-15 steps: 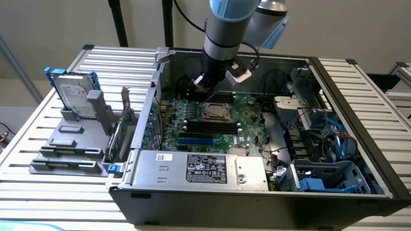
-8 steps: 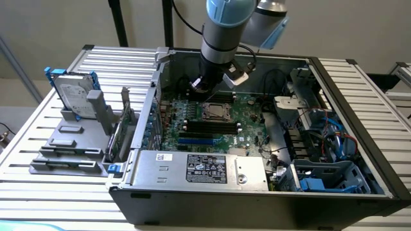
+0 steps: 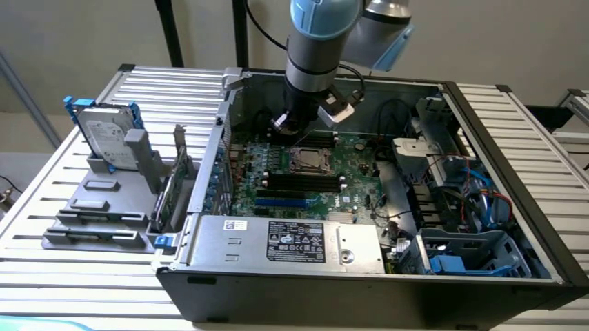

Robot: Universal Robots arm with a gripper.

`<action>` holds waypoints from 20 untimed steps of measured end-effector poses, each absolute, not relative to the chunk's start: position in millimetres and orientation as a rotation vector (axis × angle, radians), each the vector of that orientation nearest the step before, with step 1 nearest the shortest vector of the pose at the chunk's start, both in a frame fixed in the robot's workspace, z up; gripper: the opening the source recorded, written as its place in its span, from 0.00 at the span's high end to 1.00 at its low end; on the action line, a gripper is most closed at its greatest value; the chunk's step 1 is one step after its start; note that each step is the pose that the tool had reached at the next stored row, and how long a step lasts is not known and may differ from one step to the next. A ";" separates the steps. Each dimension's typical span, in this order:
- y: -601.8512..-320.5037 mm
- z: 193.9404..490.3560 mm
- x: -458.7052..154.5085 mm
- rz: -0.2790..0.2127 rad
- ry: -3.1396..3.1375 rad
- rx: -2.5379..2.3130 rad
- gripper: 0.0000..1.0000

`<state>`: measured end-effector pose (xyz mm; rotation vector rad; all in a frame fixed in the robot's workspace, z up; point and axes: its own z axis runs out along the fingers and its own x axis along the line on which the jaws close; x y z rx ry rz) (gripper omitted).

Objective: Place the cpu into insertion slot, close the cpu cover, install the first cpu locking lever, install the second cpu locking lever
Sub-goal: 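Install the first cpu locking lever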

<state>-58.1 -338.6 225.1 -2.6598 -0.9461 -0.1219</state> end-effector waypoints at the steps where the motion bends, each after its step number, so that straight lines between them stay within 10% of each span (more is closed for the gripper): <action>1: -337.8 224.6 -58.6 -0.120 -0.950 -2.662 0.89; 20: -330.0 212.5 -58.9 -0.096 -1.047 -2.643 0.89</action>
